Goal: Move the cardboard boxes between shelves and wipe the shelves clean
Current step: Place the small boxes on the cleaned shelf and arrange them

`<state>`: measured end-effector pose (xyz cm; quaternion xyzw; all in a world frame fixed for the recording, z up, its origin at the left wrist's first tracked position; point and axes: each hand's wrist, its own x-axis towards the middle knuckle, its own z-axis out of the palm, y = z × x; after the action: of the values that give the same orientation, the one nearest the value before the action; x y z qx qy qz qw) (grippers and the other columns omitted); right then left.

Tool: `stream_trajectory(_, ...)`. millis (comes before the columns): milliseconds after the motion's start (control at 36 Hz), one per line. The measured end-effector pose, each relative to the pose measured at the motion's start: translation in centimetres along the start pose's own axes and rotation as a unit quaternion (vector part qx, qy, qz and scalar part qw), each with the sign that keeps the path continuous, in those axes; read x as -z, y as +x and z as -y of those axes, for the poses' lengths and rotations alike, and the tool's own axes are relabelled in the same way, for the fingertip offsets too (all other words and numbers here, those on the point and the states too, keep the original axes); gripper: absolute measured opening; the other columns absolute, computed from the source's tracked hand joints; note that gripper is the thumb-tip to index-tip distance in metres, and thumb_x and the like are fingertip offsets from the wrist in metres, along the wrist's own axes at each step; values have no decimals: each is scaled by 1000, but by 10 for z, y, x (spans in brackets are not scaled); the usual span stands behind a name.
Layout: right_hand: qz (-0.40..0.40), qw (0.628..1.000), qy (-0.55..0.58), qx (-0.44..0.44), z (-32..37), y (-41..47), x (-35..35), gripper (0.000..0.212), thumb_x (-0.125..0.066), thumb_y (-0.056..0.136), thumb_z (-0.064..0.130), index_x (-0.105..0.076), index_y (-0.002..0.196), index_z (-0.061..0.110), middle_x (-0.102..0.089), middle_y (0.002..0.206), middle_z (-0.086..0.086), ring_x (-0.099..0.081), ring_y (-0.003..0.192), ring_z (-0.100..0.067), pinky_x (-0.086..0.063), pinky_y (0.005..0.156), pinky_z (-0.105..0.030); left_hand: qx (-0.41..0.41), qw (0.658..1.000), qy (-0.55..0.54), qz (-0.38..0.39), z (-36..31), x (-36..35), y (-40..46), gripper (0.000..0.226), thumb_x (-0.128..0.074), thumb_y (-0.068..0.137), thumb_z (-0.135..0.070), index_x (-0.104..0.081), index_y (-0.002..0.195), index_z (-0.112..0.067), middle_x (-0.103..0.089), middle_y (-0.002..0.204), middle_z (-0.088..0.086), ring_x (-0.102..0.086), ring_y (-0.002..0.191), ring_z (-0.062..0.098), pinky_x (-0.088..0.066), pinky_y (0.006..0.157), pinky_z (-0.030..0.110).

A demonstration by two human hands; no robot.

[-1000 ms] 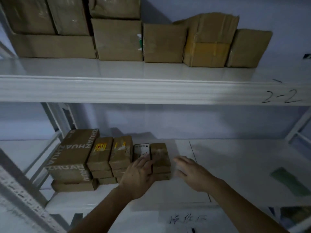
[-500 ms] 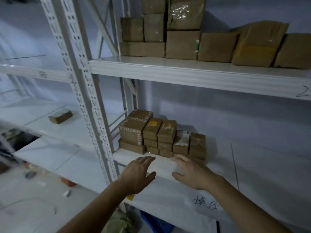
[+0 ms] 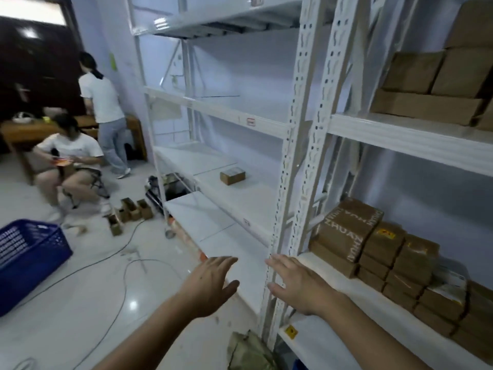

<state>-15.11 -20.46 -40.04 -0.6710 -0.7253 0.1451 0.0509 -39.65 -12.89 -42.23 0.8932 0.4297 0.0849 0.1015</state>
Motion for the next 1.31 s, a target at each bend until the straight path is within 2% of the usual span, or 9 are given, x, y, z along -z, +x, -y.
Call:
stream_trajectory(139, 8, 999, -15, 45, 75, 81, -9, 64, -40, 105, 50, -18, 162, 30, -15, 169, 7, -18, 153, -13, -23, 122, -33, 55, 998, 0, -12, 93, 24, -11, 66, -41, 101, -58, -29, 159, -28, -37, 162, -8, -34, 147, 14, -28, 121, 32)
stream_trajectory(333, 10, 997, 3, 76, 159, 160, -19, 59, -42, 104, 46, -26, 158, 28, -23, 164, 8, -27, 147, -15, -31, 117, -32, 94, 996, 6, 5, 194, 48, -15, 65, -42, 102, -58, -28, 159, -30, -34, 163, -9, -30, 149, 14, -27, 123, 35)
stream_trajectory(444, 25, 995, 5, 94, 184, 196, -25, 64, -41, 105, 44, -13, 161, 35, -24, 164, 8, -27, 148, -15, -30, 117, -33, 107, 994, 7, 9, 237, 56, -3, 66, -42, 101, -58, -28, 159, -30, -35, 163, -8, -31, 149, 14, -28, 123, 36)
stream_trajectory(583, 32, 995, 6, 91, 189, 249, -25, 62, -42, 105, 45, -20, 160, 30, -21, 166, 7, -23, 150, -14, -25, 119, -32, 113, 994, 8, 1, 275, 68, 27, 65, -42, 101, -58, -29, 158, -29, -36, 162, -7, -33, 149, 15, -29, 122, 36)
stream_trajectory(778, 35, 994, 8, 98, 182, 335, -23, 67, -42, 106, 47, -8, 162, 37, -21, 167, 8, -23, 151, -15, -26, 119, -33, 124, 992, 16, -2, 322, 75, 91, 64, -42, 102, -57, -30, 158, -30, -36, 162, -8, -32, 149, 15, -28, 122, 35)
stream_trajectory(1083, 35, 994, 25, 99, 149, 469, -2, 62, -43, 104, 47, -24, 160, 29, -19, 167, 8, -22, 151, -13, -26, 120, -33, 150, 989, 11, 0, 381, 91, 202, 63, -43, 102, -57, -30, 158, -31, -35, 163, -9, -31, 149, 14, -27, 123, 35)
stream_trajectory(1306, 38, 996, 22, 82, 129, 548, 9, 62, -43, 104, 48, -23, 161, 31, -17, 168, 10, -20, 152, -12, -26, 121, -34, 137, 990, 11, 10, 422, 92, 271, 63, -41, 102, -58, -29, 158, -31, -35, 163, -8, -30, 150, 13, -27, 123, 36)
